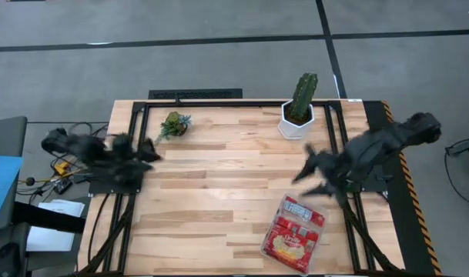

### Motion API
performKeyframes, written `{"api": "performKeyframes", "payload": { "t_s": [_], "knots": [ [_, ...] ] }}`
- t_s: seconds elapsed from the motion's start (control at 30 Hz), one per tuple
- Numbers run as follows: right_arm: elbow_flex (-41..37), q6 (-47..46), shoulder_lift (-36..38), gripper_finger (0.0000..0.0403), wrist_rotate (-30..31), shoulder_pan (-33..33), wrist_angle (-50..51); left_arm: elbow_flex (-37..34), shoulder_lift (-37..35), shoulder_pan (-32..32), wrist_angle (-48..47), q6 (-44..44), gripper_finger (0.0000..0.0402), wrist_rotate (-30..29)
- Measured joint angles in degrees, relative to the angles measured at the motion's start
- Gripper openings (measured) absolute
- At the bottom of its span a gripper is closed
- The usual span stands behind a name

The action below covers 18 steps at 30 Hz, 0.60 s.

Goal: Sort popcorn bags into baskets
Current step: Return to Home Position

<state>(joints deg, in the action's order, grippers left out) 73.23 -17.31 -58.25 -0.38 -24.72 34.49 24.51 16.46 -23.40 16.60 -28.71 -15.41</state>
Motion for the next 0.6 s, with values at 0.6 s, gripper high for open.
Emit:
{"api": "performKeyframes", "payload": {
  "t_s": [0.6],
  "knots": [
    [-49.1,8.8,43.2,0.0227,1.9,8.5,-39.6,-8.5,-15.0,1.7,-18.8,5.6,0.0212,-10.2]
  ]
}}
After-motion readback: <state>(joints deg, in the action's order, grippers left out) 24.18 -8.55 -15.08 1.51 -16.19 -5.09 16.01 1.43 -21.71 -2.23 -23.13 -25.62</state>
